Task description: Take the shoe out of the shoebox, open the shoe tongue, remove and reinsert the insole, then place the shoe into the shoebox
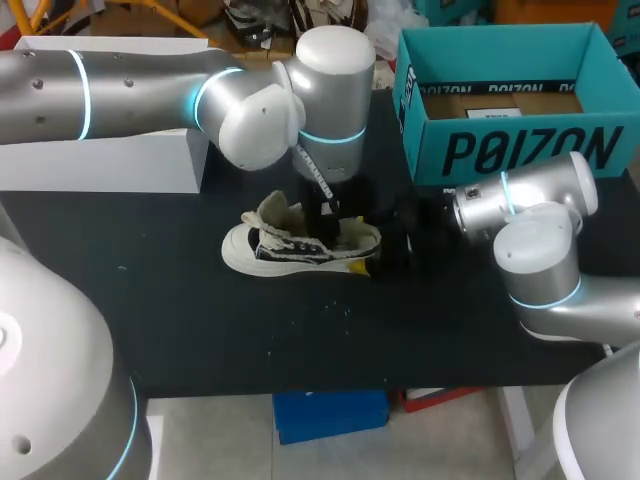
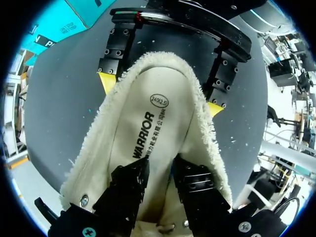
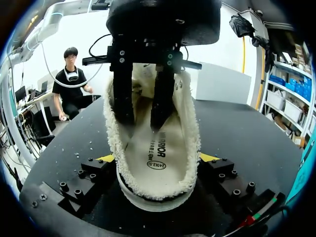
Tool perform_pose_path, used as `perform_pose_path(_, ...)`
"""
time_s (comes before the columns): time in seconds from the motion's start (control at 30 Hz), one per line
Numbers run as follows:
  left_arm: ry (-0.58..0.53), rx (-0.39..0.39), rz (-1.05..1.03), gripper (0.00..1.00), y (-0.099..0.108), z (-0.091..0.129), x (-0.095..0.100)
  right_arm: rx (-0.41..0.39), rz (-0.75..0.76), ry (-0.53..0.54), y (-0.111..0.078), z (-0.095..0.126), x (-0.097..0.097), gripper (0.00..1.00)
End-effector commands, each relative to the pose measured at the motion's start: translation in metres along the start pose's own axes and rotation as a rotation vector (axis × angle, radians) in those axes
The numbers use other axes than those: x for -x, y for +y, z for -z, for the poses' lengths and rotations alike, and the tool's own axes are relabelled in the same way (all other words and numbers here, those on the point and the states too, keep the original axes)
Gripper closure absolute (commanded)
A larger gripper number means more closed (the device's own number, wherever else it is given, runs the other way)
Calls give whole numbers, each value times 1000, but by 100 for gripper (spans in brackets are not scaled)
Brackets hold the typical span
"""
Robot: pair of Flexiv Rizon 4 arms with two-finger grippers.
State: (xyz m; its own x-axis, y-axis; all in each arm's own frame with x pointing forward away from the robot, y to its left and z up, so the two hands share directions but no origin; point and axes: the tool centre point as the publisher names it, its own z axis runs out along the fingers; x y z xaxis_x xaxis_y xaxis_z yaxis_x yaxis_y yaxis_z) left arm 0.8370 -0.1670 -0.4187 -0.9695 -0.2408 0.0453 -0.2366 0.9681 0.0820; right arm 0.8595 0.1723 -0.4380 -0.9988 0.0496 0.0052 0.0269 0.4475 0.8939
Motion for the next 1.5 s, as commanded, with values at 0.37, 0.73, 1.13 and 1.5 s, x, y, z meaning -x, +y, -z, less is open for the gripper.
perform_pose_path(0.37, -314, 29, 4, 67, 20, -18, 14, -2, -3, -1, -3, -1, 1, 100)
perform_pose_path(0.73, -484, -37, -3, 58, 29, -5, 30, -2, -3, -1, -3, -1, 1, 100)
perform_pose_path(1.13, -516, -78, -13, 68, 22, -10, 38, -2, -3, -1, -3, -1, 1, 100)
perform_pose_path(1.5, -514, -114, -44, 70, 11, -21, 38, -2, -3, -1, -3, -1, 1, 100)
